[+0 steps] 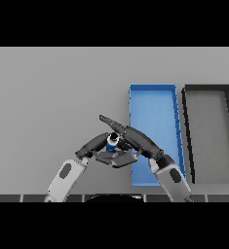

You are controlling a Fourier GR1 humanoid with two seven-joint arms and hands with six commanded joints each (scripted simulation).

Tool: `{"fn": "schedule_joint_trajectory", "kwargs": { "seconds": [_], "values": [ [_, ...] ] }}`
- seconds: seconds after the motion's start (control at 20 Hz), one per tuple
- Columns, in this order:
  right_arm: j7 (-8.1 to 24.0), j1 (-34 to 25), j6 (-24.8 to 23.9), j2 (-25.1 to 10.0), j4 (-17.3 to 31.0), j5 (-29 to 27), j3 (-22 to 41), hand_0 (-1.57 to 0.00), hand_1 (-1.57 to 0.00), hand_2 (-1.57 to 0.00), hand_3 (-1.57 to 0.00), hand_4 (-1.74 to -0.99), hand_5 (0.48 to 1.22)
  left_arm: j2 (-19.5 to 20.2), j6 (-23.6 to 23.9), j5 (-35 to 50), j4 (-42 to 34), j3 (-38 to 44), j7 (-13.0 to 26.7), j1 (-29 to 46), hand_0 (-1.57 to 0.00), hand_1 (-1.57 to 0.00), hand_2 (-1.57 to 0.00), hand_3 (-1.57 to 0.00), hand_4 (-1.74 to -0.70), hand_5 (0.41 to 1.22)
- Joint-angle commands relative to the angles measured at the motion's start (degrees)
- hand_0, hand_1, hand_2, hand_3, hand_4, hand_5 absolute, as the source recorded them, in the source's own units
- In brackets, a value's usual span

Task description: Pick up the blue pipe and place it into the blue bin.

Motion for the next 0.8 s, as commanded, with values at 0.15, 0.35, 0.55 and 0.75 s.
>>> {"fn": "schedule_joint_trajectory", "kwargs": {
  "seconds": [0.15,0.35,0.55,0.75],
  "values": [
    [-0.8,-2.8,1.5,1.3,4.0,-0.8,0.0,-0.4,-0.44,-0.43,-0.31,-1.303,0.52,-0.4,-0.1,-0.8,0.5,0.9,1.9,0.8,-1.57,-1.57,-1.54,-1.3,-1.56,1.221],
    [-3.8,-4.4,0.7,2.8,5.5,-0.4,0.8,-1.09,-1.1,-1.1,-0.9,-1.537,0.6,-1.8,-0.1,-1.2,1.1,1.7,2.3,0.0,-1.57,-1.57,-1.55,-1.23,-1.67,1.221],
    [-7.5,-2.4,0.0,3.8,5.3,-0.9,1.1,-1.37,-1.38,-1.38,-1.29,-1.475,0.94,-1.9,-1.5,-1.8,-0.3,1.8,2.1,1.1,-1.57,-1.57,-1.56,-1.32,-1.71,1.221],
    [-9.4,-2.3,0.5,4.4,5.2,1.8,1.9,-1.49,-1.49,-1.49,-1.46,-1.485,1.106,-2.5,-1.8,-3.0,0.3,2.4,0.6,0.6,-1.57,-1.57,-1.55,-1.42,-1.73,1.221]
  ]
}}
